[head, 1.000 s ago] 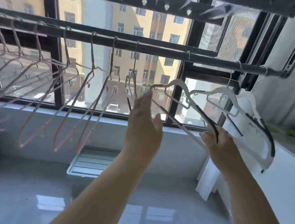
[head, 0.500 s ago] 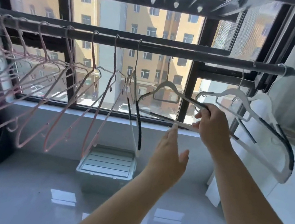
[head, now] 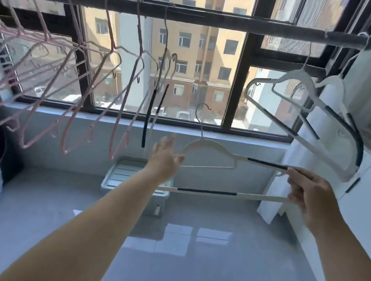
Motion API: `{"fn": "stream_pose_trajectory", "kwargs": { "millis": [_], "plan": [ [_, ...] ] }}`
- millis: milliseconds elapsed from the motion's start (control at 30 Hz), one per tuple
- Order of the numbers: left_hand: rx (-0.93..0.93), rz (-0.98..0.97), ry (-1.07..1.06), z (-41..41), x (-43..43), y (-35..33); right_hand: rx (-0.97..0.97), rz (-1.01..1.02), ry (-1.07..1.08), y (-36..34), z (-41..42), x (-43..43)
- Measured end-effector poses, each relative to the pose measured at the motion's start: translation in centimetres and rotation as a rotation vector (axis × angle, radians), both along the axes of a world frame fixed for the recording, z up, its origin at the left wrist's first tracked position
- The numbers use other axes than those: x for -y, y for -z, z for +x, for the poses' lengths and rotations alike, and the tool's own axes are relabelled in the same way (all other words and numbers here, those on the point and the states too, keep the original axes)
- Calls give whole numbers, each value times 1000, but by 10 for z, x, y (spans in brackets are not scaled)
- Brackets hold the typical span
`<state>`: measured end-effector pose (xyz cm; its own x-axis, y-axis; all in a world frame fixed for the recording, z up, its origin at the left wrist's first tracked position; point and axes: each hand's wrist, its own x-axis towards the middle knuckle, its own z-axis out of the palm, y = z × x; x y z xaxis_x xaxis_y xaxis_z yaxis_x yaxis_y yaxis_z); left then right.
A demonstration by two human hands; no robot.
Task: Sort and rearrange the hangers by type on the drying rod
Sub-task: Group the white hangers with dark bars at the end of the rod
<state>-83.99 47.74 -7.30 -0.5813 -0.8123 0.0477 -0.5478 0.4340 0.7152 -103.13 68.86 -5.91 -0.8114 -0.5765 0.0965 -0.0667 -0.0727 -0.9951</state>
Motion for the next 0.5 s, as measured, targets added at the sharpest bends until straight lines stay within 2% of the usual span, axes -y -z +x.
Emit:
{"fn": "stream_pose_trajectory", "kwargs": {
  "millis": [100,167,267,367,433,500],
  "plan": [
    [12,49,114,13,9,11,50,-57,-6,12,-2,-16],
    [-46,114,169,20,6,13,-9,-16,57,20,-3,-18],
    [-49,120,162,27,1,15,-277,211,238,35,-2,-14],
    [-59,165,128,30,-6,20,-673,457,396,48,11,-7],
    [-90,198,107,29,-16,22,-843,465,365,53,32,-1],
    [-153,246,75,23,-28,24,-842,417,187,57,70,4]
  ]
}}
